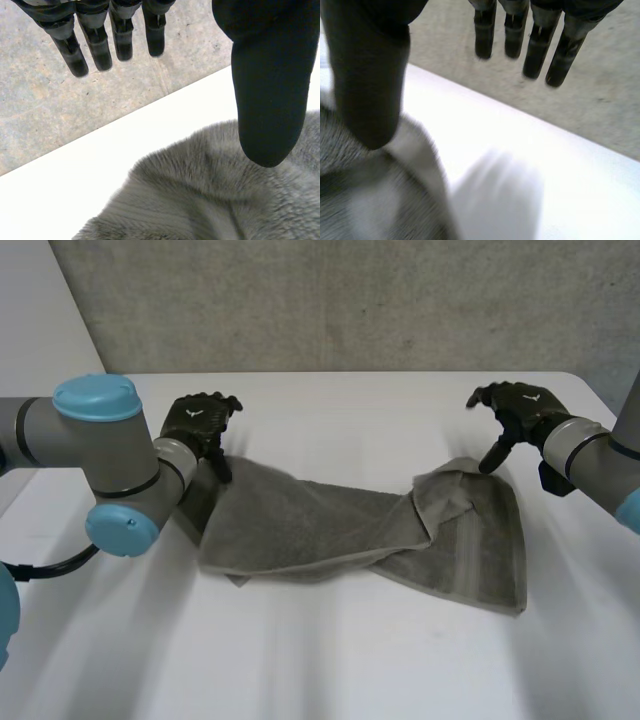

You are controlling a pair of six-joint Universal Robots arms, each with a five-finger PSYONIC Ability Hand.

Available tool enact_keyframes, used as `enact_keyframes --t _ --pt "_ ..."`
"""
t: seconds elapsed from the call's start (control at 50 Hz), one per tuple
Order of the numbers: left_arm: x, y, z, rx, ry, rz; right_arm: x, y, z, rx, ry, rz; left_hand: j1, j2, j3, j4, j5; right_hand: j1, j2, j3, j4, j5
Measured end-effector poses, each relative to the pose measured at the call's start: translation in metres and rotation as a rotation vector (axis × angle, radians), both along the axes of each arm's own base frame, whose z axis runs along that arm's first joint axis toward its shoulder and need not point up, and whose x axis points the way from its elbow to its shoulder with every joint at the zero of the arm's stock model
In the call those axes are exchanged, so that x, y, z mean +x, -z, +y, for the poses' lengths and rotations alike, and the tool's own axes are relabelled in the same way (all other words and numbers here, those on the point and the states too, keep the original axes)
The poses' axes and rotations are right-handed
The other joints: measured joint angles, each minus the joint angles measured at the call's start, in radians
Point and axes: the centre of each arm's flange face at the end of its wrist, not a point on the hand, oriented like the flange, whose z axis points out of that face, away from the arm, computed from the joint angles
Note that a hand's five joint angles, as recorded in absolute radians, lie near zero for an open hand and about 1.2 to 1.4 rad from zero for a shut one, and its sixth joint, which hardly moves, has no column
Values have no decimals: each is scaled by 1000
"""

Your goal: Fold the towel.

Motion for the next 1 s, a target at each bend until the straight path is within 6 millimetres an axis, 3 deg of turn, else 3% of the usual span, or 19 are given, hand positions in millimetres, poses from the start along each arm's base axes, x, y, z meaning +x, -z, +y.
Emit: enact_keyframes --t 0.12,0.36,0.5,0.66,0.84,1.0 --pt "7 3 8 25 -22 -16 -6 -2 9 -19 37 16 -59 -61 -58 -65 -46 -76 -56 -69 -53 -44" --pt "42 -32 58 49 -54 -24 -3 -21 72 -55 -120 146 -62 -61 -60 -68 -50 -76 -56 -69 -53 -44" --pt "52 -35 97 87 -20 -32 17 -24 115 -153 -309 290 -22 -21 -19 -27 -29 -75 -56 -69 -53 -44" --pt "56 -11 144 177 103 -94 52 -4 148 -295 -523 541 17 20 22 13 15 -70 -56 -68 -53 -41" --pt "54 14 151 184 138 -139 69 26 157 -388 -654 727 79 81 83 75 77 -63 -53 -67 -52 -41" --pt "50 37 138 182 132 -143 72 51 139 -439 -655 873 97 99 101 92 95 -24 -36 -31 -43 11"
